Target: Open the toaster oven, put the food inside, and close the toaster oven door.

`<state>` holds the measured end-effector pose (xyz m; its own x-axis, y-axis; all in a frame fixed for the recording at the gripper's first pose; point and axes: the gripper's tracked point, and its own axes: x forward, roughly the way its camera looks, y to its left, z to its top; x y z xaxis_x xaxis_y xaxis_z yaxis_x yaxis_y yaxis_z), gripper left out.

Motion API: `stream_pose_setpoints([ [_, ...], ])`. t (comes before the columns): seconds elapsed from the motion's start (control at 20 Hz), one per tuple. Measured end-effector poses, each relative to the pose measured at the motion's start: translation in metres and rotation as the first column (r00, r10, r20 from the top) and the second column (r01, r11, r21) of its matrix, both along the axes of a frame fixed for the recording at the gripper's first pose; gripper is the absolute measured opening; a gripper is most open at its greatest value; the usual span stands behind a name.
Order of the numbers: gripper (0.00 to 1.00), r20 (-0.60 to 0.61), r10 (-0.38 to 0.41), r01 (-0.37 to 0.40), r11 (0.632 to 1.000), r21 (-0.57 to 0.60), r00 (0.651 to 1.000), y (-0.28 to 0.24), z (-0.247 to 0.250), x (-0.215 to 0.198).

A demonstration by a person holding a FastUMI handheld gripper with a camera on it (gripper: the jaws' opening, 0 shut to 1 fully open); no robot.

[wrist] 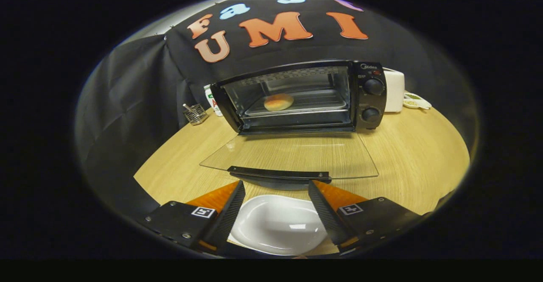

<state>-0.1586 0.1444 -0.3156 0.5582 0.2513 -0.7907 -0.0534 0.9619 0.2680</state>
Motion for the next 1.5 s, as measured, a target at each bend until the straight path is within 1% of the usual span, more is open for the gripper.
stream_pose_setpoints([
  [0.2,0.90,0.059,0.014,-0.011,0.998,-0.059,0.998,0.000,0.013,0.008],
  [0.35,0.90,0.133,0.004,0.007,0.997,-0.080,0.991,-0.003,0.031,0.024],
  [0.45,0.87,0.179,0.003,0.015,0.995,-0.098,0.984,-0.005,0.040,0.037],
  [0.6,0.86,0.203,0.014,0.007,0.995,-0.101,0.979,-0.001,0.048,0.046],
  [0.65,0.87,0.224,0.010,0.014,0.994,-0.108,0.975,-0.002,0.051,0.052],
  [0.75,0.87,0.228,0.003,0.027,0.991,-0.128,0.974,-0.005,0.047,0.060],
  [0.85,0.87,0.195,0.000,0.023,0.993,-0.116,0.981,0.000,0.036,0.064],
  [0.9,0.87,0.190,-0.011,0.032,0.993,-0.111,0.982,-0.001,0.032,0.068],
  [1.0,0.87,0.207,-0.037,0.061,0.992,-0.113,0.978,-0.005,0.030,0.081],
  [1.1,0.86,0.234,-0.063,0.085,0.993,-0.086,0.970,-0.004,0.034,0.094],
  [1.25,0.87,0.240,-0.086,0.101,0.993,-0.053,0.967,-0.002,0.033,0.105],
  [1.5,0.87,0.280,-0.111,0.129,0.990,-0.049,0.953,-0.005,0.038,0.126],
])
